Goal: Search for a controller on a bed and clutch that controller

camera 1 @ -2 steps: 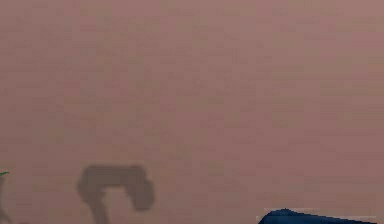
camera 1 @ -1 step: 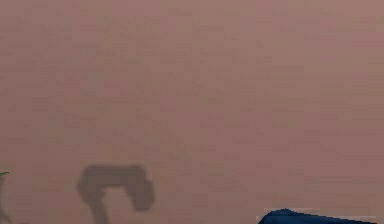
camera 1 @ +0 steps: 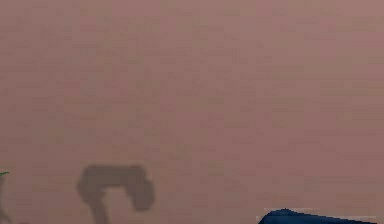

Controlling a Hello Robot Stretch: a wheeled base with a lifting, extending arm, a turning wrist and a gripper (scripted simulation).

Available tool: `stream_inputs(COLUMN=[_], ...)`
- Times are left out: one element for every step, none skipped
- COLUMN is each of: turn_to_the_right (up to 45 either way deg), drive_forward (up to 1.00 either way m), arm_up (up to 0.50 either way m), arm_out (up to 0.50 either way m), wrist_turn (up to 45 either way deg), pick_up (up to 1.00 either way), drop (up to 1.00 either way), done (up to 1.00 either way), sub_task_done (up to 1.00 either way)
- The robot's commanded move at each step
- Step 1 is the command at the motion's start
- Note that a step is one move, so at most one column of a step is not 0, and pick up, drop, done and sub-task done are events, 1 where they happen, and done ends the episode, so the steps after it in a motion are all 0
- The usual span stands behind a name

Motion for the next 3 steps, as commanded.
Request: stream_inputs(turn_to_the_right=[0.0, 0.0, 0.0], drive_forward=[0.0, 0.0, 0.0], arm_up=[0.0, 0.1, 0.0], arm_out=[0.0, 0.0, 0.0], wrist_turn=[0.0, 0.0, 0.0], pick_up=[1.0, 0.0, 0.0], drop=[0.0, 0.0, 0.0], done=[0.0, 0.0, 1.0], sub_task_done=[0.0, 0.0, 0.0])
